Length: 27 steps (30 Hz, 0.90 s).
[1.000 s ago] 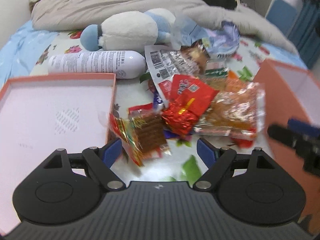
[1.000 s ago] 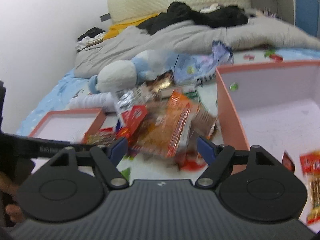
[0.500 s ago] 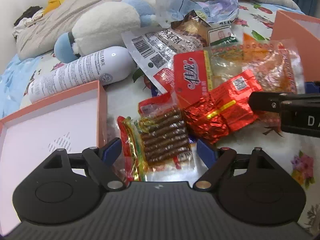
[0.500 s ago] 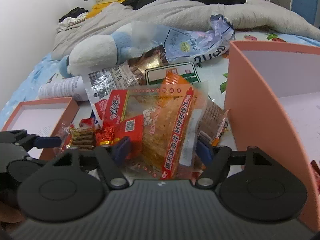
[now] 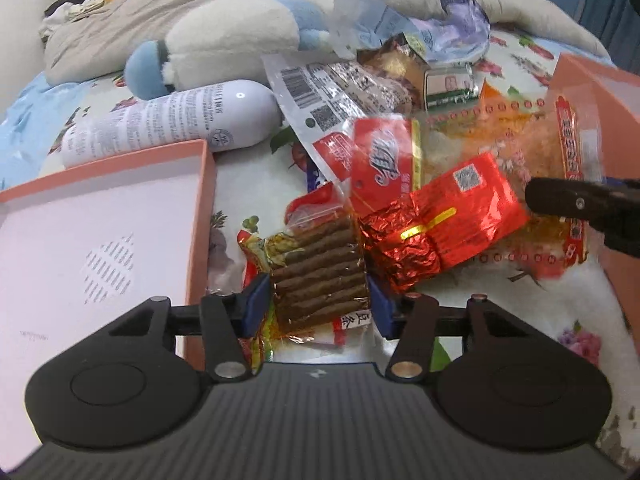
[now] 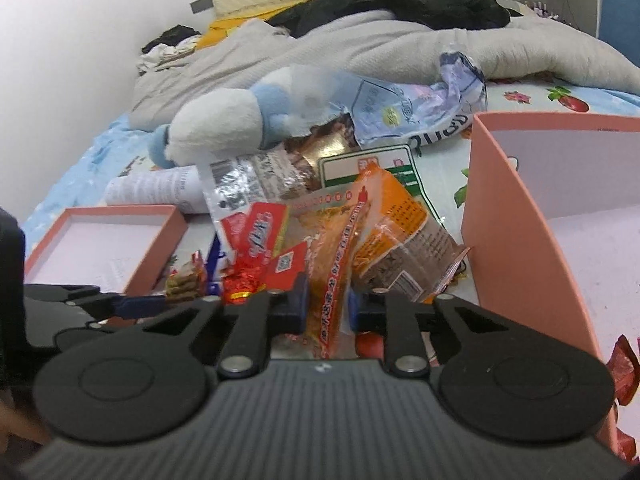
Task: Organize snacks
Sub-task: 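Grasp a brown stick-snack packet with the left tool while the right tool grasps an orange packet, then carry both packets into the deeper pink box and open both tools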
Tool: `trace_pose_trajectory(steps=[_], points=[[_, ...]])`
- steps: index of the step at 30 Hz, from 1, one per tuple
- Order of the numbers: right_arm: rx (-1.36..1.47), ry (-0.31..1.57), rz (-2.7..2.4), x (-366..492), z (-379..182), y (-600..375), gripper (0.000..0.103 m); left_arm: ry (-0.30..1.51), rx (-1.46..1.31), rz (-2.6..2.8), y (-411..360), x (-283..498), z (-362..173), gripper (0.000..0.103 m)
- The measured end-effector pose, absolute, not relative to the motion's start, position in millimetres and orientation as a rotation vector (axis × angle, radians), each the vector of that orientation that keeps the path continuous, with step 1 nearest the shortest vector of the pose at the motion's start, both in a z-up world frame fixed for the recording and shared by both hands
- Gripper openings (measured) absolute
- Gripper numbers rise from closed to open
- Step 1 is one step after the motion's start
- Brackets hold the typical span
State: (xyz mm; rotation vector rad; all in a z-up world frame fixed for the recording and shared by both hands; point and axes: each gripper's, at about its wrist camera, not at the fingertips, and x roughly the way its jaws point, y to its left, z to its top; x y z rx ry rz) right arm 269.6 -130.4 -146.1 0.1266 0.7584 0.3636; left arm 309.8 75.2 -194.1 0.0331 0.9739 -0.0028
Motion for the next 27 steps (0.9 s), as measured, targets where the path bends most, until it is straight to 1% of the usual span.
trace_pose_trajectory(steps=[3,6,14,27], points=[[0.126,0.749,0.372,258.6,-138.5,-133.1,0.014,0.964,-0.017,0.002,78.8,298.1,-182.8,0.058],[0.124,0.743,0.375,245.9,-130.8,-136.7,0.013,0.959,-0.049,0.004,78.2,284.3,-172.7,0.058],[0.112,0.733,0.369,204.3,-117.5,-153.6,0.013,0.944,-0.142,0.001,70.8,233.6,-149.1,0.058],[0.121,0.678,0.296,133.0,-90.2,-200.6,0.012,0.889,-0.191,-0.056,36.3,168.2,-102.2,0.058]])
